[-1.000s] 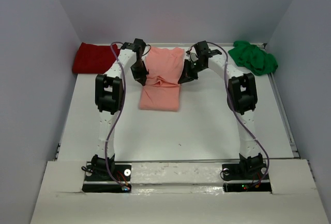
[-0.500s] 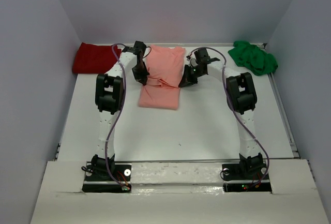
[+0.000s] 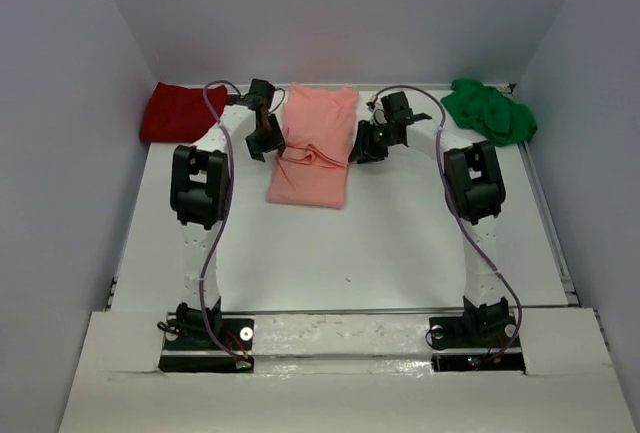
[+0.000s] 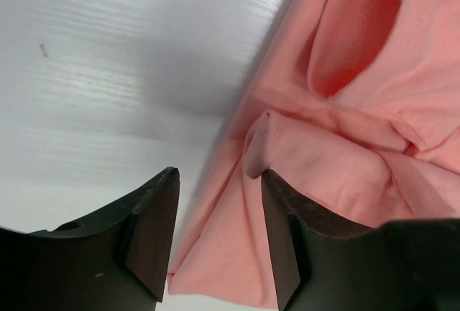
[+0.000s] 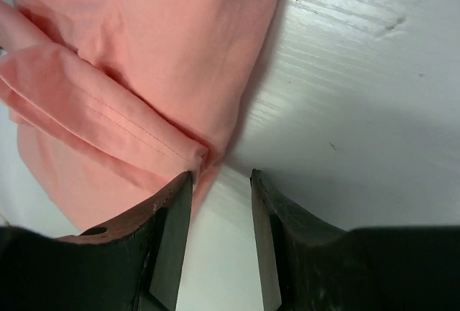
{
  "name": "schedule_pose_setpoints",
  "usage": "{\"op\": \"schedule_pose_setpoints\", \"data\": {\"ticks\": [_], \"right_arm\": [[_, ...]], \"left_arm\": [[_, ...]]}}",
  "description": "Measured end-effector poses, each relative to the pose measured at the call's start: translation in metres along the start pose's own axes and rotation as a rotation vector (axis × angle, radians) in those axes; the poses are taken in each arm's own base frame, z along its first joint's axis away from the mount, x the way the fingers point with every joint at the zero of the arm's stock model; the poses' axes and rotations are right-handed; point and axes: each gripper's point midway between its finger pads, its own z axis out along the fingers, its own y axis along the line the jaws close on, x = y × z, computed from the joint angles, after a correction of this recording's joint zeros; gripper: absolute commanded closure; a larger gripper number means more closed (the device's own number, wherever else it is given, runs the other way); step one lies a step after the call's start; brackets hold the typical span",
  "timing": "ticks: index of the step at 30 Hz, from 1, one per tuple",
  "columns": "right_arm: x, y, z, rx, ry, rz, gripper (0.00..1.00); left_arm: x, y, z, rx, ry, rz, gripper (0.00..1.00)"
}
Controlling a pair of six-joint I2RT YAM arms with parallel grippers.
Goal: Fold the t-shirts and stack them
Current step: Fold the folded rectangular tshirt in 1/3 of the way
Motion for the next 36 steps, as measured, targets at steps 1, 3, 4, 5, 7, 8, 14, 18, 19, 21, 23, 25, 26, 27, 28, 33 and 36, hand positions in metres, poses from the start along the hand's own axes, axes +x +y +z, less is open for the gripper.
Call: {"op": "schedule_pose_setpoints", "data": {"ticks": [1, 3, 4, 5, 7, 8, 14, 18, 19, 21, 23, 25, 26, 27, 28, 33, 36], "right_arm": [[0.000, -0.001, -0.001, 0.004, -0.006, -0.005, 0.55], [0.004, -0.005, -0.007, 0.020, -0.016, -0.016, 0.55], [0.006, -0.006, -0.010, 0.027, -0.022, -0.022, 0.55], [0.006, -0.006, -0.012, 0.029, -0.026, -0.027, 0.55], [0.006, -0.003, -0.019, 0.029, -0.047, -0.049, 0.55], [0.005, -0.001, -0.022, 0.026, -0.056, -0.058, 0.55], [0.014, 0.013, -0.048, 0.000, -0.099, -0.087, 0.60], [0.019, 0.032, -0.072, -0.041, -0.128, -0.089, 0.62], [0.018, 0.036, -0.076, -0.050, -0.136, -0.091, 0.62], [0.020, 0.042, -0.083, -0.068, -0.145, -0.092, 0.62], [0.022, 0.047, -0.088, -0.087, -0.150, -0.089, 0.64], [0.024, 0.050, -0.089, -0.099, -0.149, -0.082, 0.79], [0.025, 0.051, -0.089, -0.105, -0.147, -0.074, 0.89], [0.025, 0.051, -0.089, -0.109, -0.145, -0.068, 1.00], [0.026, 0.052, -0.089, -0.114, -0.141, -0.061, 1.00], [0.026, 0.060, -0.089, -0.142, -0.136, -0.029, 1.00], [0.022, 0.070, -0.084, -0.162, -0.134, -0.030, 1.00]], "left_arm": [[-0.001, 0.000, -0.008, 0.010, -0.023, -0.001, 0.41], [-0.007, -0.001, -0.025, 0.031, -0.065, -0.005, 0.41], [-0.013, -0.003, -0.034, 0.046, -0.096, -0.007, 0.41], [-0.019, -0.006, -0.044, 0.065, -0.128, -0.009, 0.41], [-0.030, -0.011, -0.064, 0.101, -0.187, -0.013, 0.41], [-0.033, -0.013, -0.071, 0.112, -0.206, -0.014, 0.41], [-0.032, -0.014, -0.106, 0.176, -0.276, -0.022, 0.41], [-0.014, -0.015, -0.116, 0.238, -0.264, -0.020, 0.41], [-0.008, -0.014, -0.117, 0.251, -0.258, -0.019, 0.41], [0.009, -0.016, -0.115, 0.299, -0.224, -0.013, 0.42], [0.024, -0.017, -0.108, 0.341, -0.196, -0.010, 0.43], [0.039, -0.017, -0.096, 0.373, -0.158, -0.010, 0.48], [0.047, -0.017, -0.089, 0.388, -0.139, -0.009, 0.55], [0.057, -0.017, -0.083, 0.404, -0.113, -0.012, 0.73], [0.063, -0.017, -0.078, 0.419, -0.096, -0.011, 0.88], [0.079, -0.030, -0.058, 0.516, -0.039, -0.023, 1.00], [0.085, -0.036, -0.042, 0.559, -0.018, -0.037, 1.00]]}}
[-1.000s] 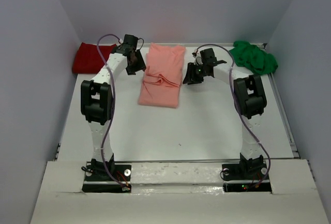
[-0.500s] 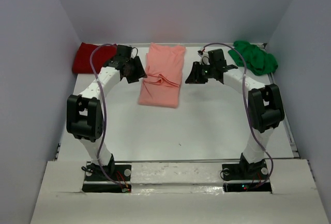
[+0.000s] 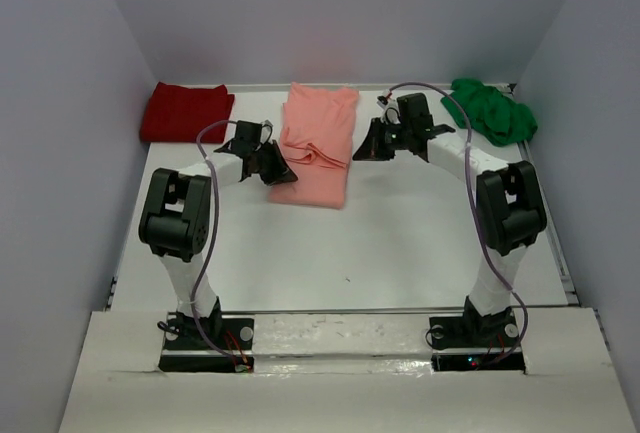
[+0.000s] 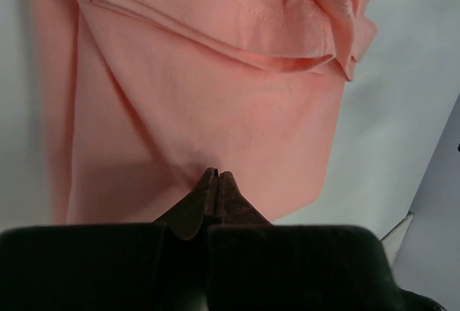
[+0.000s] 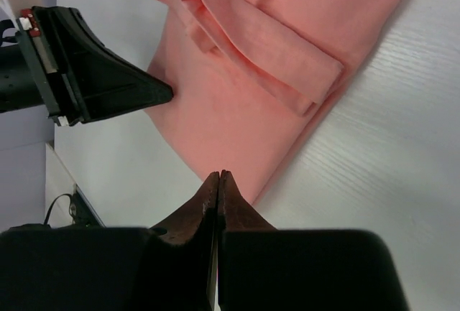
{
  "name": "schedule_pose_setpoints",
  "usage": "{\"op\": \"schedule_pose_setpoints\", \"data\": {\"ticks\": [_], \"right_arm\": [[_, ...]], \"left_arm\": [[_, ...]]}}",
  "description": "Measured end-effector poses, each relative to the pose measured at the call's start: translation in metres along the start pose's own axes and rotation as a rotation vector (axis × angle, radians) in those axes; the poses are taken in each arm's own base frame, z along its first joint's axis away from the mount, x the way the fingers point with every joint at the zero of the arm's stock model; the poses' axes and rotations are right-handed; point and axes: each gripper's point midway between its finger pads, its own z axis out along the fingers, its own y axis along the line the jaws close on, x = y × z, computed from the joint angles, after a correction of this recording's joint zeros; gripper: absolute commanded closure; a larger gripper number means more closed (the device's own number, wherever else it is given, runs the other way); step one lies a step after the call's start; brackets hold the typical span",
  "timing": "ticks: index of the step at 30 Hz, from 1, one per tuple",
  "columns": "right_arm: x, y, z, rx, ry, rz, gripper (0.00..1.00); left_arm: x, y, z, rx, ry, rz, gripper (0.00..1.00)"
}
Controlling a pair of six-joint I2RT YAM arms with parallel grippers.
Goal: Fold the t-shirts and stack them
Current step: Fold the folded rectangular tshirt in 1/3 of the way
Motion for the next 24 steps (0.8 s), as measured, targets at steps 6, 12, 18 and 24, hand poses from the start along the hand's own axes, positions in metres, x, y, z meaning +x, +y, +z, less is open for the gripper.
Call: {"op": "schedule_pose_setpoints", "data": {"ticks": [6, 12, 18, 24], "right_arm": [[0.003, 0.019, 0.032, -0.051, 0.020, -0.005, 1.00], [0.038, 0.039, 0.081, -0.064, 0.102, -0.041, 1.00], [0.062, 0.052, 0.105, -0.037, 0.131, -0.111, 1.00], [0.052, 0.043, 0.111, 0.022, 0.079, -0.184, 1.00]], "left_arm": [[-0.001, -0.004, 0.016, 0.064, 0.002, -0.022, 1.00], [0.000, -0.001, 0.021, 0.068, -0.001, -0.036, 1.00], [0.010, 0.013, 0.026, 0.032, 0.018, -0.055, 1.00], [0.018, 0.017, 0.024, 0.033, 0.019, -0.077, 1.00]]}}
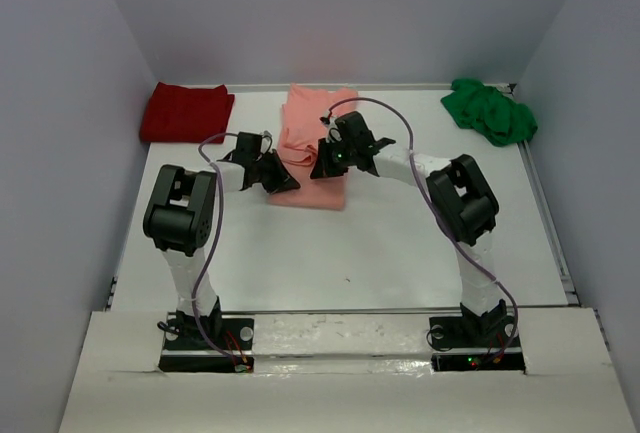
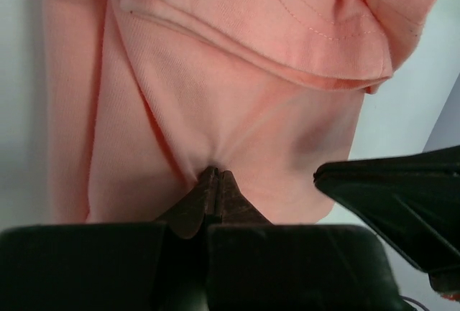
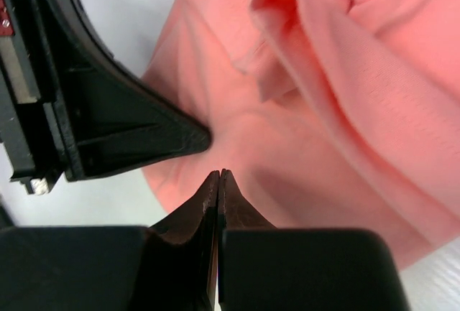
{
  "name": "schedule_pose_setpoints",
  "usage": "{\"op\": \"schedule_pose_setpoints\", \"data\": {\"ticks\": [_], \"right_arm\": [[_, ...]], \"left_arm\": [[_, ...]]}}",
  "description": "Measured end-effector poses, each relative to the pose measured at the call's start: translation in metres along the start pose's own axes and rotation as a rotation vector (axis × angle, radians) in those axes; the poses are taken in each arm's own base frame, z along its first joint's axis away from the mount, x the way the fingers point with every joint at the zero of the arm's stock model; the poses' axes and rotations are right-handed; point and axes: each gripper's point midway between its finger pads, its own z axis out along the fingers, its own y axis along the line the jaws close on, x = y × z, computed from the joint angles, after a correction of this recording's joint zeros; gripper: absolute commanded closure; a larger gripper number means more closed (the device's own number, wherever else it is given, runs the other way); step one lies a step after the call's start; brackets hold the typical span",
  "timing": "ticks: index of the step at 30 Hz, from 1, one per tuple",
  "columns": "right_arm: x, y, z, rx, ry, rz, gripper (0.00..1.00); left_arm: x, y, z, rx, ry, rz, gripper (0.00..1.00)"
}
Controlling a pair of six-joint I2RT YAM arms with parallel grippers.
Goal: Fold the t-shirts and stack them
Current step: Fold the folded rectangular tshirt in 1/3 of the way
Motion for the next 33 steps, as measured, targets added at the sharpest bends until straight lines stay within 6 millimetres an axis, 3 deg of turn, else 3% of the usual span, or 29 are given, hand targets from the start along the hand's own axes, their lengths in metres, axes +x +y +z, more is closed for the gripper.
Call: {"op": "schedule_pose_setpoints", "data": {"ticks": [6, 15, 27, 30, 33], "right_arm": [[-0.011, -0.012, 0.007, 0.040, -0.057, -0.065, 1.00], [0.002, -0.029, 0.029, 0.053, -0.044, -0.061, 1.00], [-0.002, -0.020, 0.039, 0.057, -0.081, -0.076, 1.00], [-0.010, -0.021, 0.043, 0.065, -0.097, -0.090, 1.00], [-0.030, -0.020, 0.052, 0.076, -0.141, -0.122, 1.00]], "left_arm": [[0.010, 0.003, -0.007, -0.001, 0.003, -0.031, 1.00], [0.017, 0.007, -0.013, -0.021, 0.011, -0.049, 1.00], [0.023, 0.010, -0.017, -0.030, 0.013, -0.067, 1.00], [0.033, 0.012, -0.024, -0.040, 0.021, -0.070, 1.00], [0.042, 0.013, -0.028, -0.048, 0.031, -0.068, 1.00]]}}
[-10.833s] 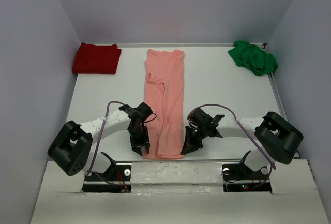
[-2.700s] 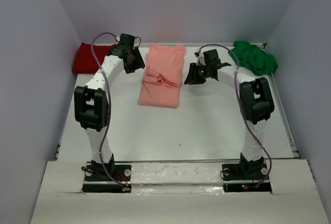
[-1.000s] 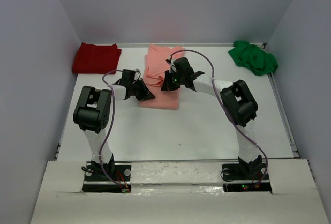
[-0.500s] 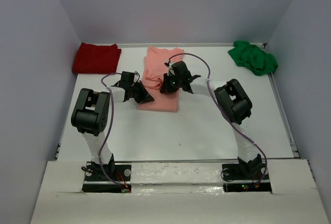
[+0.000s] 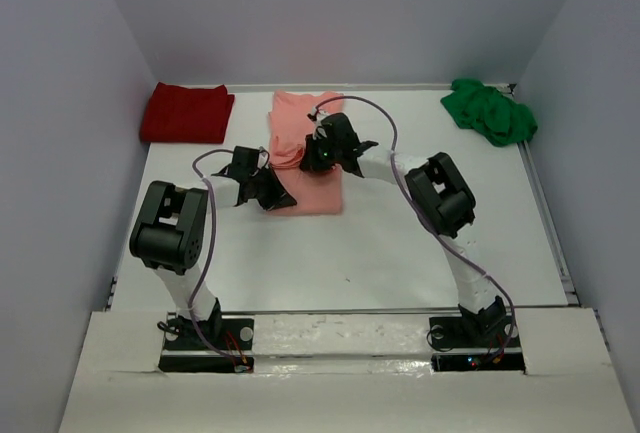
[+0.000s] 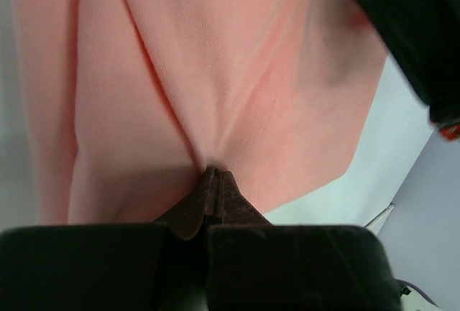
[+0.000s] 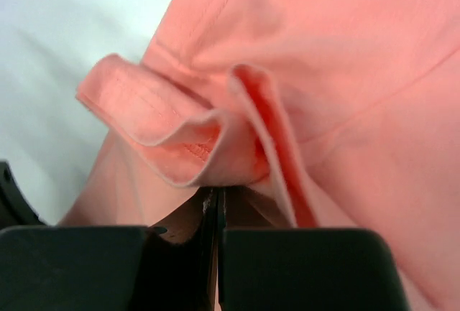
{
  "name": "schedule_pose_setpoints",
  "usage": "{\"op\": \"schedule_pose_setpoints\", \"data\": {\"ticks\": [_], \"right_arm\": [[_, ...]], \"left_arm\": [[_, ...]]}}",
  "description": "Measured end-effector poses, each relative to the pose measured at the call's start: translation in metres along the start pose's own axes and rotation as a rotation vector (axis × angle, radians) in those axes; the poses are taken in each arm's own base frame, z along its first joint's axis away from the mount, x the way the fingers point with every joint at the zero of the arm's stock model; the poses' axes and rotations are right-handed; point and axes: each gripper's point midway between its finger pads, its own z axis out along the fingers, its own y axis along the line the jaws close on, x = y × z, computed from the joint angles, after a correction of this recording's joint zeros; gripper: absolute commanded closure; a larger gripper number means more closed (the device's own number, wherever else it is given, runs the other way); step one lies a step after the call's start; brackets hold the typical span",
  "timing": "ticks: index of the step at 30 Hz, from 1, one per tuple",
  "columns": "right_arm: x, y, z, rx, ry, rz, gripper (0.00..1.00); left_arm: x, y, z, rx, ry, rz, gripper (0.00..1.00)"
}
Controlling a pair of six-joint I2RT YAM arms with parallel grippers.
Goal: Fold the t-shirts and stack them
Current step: Fold the folded rectangular tshirt in 1/3 of the way
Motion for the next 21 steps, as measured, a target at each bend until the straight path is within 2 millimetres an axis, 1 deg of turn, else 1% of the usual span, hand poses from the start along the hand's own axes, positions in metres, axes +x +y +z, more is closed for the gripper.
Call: {"op": "schedule_pose_setpoints", "data": {"ticks": [1, 4, 6, 9, 11, 12, 17, 19, 21], "right_arm": [[-0.005, 0.000, 0.003, 0.002, -0.012, -0.006, 1.00], [-0.031, -0.005, 0.015, 0.017, -0.067, -0.036, 1.00], [-0.051, -0.009, 0.023, 0.027, -0.115, -0.052, 1.00], [-0.075, -0.022, 0.024, 0.059, -0.167, -0.066, 1.00], [-0.089, -0.032, 0.019, 0.084, -0.193, -0.072, 1.00], [-0.101, -0.038, 0.014, 0.100, -0.216, -0.078, 1.00], [-0.145, -0.048, -0.005, 0.135, -0.308, -0.116, 1.00], [-0.152, -0.048, -0.013, 0.140, -0.313, -0.124, 1.00], [-0.157, -0.043, -0.023, 0.142, -0.309, -0.130, 1.00]], "left_arm": [[0.003, 0.001, -0.001, -0.003, 0.004, 0.000, 1.00], [0.009, 0.003, -0.004, -0.008, 0.008, 0.001, 1.00], [0.013, 0.004, -0.005, -0.012, 0.013, 0.003, 1.00], [0.018, 0.004, -0.007, -0.018, 0.022, 0.005, 1.00], [0.021, 0.005, -0.008, -0.022, 0.028, 0.007, 1.00], [0.022, 0.004, -0.008, -0.023, 0.029, 0.007, 1.00], [0.025, 0.006, -0.009, -0.034, 0.038, 0.009, 1.00], [0.025, 0.006, -0.010, -0.039, 0.043, 0.010, 1.00], [0.024, 0.004, -0.012, -0.049, 0.048, 0.015, 1.00]]}}
